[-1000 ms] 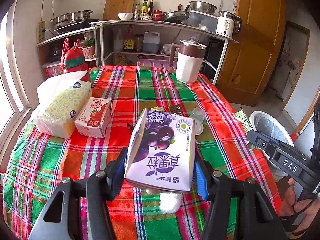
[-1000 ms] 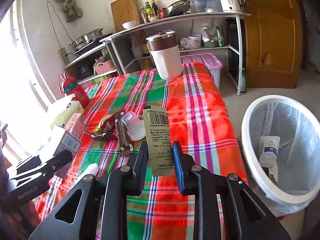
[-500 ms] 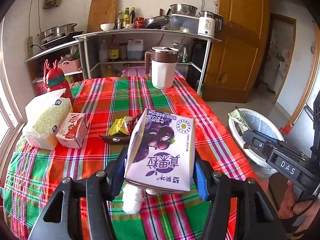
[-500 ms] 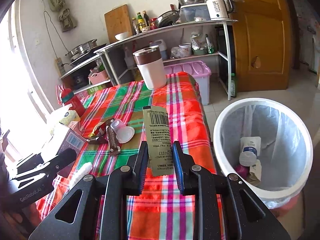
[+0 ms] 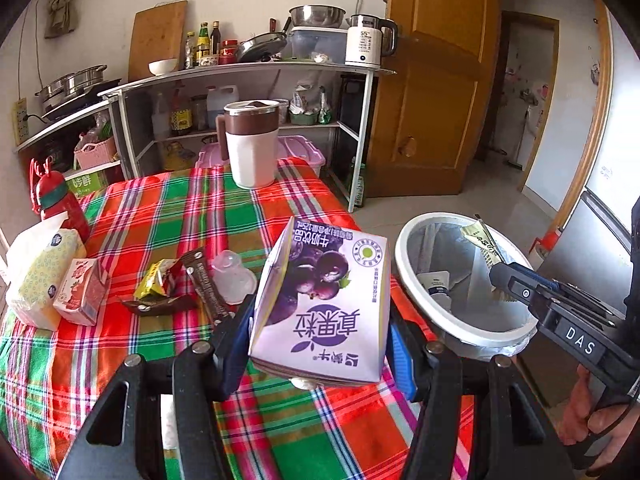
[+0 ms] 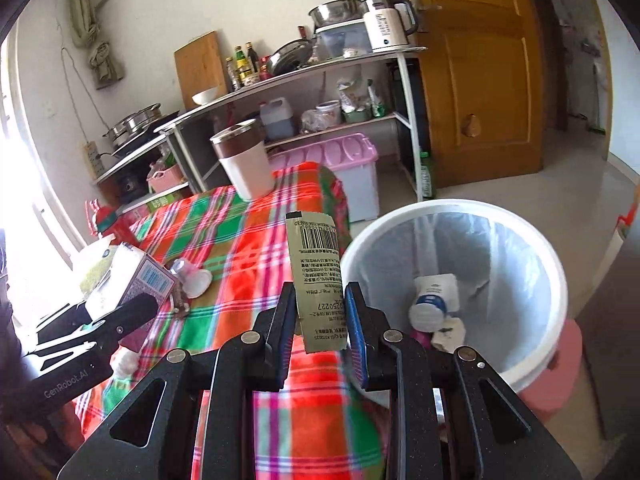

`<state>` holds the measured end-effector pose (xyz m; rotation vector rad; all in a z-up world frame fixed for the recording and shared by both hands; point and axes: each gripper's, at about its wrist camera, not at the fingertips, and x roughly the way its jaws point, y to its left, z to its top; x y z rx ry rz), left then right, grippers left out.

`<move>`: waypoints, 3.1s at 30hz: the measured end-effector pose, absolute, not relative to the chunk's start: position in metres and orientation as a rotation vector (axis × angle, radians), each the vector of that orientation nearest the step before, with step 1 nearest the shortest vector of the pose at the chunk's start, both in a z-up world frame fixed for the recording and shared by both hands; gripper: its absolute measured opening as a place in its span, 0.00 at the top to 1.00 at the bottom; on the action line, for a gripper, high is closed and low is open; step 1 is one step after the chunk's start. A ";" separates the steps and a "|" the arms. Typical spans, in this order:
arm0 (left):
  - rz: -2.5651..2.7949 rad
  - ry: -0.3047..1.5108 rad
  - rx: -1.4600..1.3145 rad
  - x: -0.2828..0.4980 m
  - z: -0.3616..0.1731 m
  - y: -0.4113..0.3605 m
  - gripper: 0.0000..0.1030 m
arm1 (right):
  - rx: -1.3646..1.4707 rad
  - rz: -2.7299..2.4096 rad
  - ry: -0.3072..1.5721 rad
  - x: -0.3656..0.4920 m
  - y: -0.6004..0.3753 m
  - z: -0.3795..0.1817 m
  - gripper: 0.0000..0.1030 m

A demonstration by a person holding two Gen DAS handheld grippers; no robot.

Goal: Collect trash
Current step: 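Carry the carton and packet in both tools over the white bin, then open both tools to drop the carton and packet into the bin, then move the left tool to the clear plastic bag and grasp it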

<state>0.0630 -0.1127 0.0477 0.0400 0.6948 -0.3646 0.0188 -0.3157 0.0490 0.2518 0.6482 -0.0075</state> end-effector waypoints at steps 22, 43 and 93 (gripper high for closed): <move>-0.535 0.766 0.081 0.078 0.033 -0.223 0.41 | 0.301 -0.177 0.708 0.012 -0.404 0.028 0.75; -0.562 0.796 0.137 0.085 0.017 -0.263 0.35 | 0.269 -0.222 0.784 0.025 -0.424 0.008 0.69; -0.244 0.739 -0.040 0.050 0.021 -0.050 0.30 | 0.163 0.124 0.686 0.018 -0.270 0.033 0.57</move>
